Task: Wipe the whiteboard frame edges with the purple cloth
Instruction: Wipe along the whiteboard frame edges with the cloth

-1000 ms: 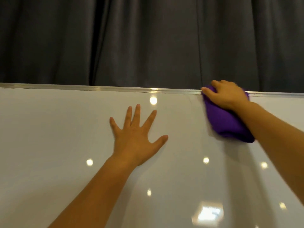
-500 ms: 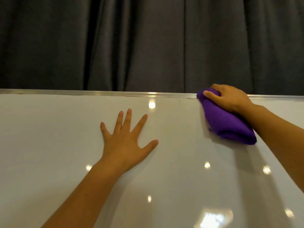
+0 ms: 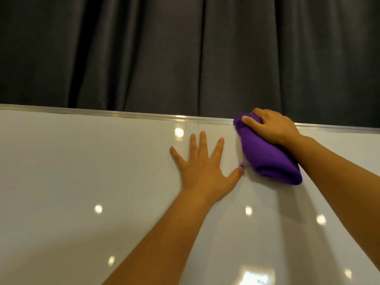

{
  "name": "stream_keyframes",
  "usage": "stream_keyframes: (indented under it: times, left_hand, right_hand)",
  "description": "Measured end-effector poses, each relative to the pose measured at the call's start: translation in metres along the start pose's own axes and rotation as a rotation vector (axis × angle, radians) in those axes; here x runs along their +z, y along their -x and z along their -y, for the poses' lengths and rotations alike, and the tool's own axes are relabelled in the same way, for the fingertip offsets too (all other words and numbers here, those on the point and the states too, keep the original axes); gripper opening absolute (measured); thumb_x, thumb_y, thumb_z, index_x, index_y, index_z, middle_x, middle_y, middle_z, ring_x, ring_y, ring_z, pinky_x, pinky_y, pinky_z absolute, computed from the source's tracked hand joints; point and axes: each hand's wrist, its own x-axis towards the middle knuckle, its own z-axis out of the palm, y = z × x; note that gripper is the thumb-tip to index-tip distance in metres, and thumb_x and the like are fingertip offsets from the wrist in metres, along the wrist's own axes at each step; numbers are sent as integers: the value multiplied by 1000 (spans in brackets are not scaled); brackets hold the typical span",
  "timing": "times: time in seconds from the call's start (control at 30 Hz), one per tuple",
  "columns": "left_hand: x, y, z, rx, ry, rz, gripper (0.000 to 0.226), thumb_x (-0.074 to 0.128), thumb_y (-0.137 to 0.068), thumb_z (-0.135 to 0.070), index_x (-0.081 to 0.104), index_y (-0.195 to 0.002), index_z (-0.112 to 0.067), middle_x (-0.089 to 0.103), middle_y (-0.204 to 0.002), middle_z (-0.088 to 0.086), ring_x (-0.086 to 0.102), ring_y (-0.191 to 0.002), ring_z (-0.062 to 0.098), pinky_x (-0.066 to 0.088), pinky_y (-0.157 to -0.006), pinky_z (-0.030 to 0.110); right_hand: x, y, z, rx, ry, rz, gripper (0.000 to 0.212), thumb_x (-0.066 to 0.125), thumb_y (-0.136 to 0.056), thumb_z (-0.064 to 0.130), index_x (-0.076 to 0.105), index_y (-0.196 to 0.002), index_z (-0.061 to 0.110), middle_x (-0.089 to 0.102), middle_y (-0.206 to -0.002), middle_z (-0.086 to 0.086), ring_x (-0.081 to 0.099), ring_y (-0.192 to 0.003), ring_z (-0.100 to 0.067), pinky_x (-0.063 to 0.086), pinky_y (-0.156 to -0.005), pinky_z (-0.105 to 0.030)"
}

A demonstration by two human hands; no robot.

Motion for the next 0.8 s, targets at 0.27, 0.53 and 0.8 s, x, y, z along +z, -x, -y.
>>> stream_keyframes:
  times: [0.27, 0.53, 0.8]
  left_hand:
    - [11, 1, 6, -11, -35, -57, 90, -5, -63, -83, -19, -143, -42, -23, -156, -1, -21, -143, 28, -13, -106, 66]
    - [11, 3, 20, -48, -94, -34, 90, -6, -62, -83, -18, -143, -44, -20, -157, -3, -18, -144, 24, -7, -110, 63]
    - [7, 3, 30, -67, -124, 3, 95, -12, -56, -83, -23, -141, -43, -24, -156, -5, -18, -144, 23, -6, -112, 60]
  right_hand:
    - [-32, 22, -89, 39, -28, 26, 74, 21, -75, 72, 51, -116, 18, 61, -114, -14, 55, -94, -28, 44, -82, -44]
    - [5, 12, -23, 292, 119, -207, 69, 34, -86, 61, 51, -121, 5, 50, -122, -28, 43, -113, -44, 37, -93, -47]
    - [12, 0, -31, -49, 41, -30, 64, 33, -81, 71, 46, -122, 23, 54, -117, -10, 52, -102, -29, 41, -80, -40]
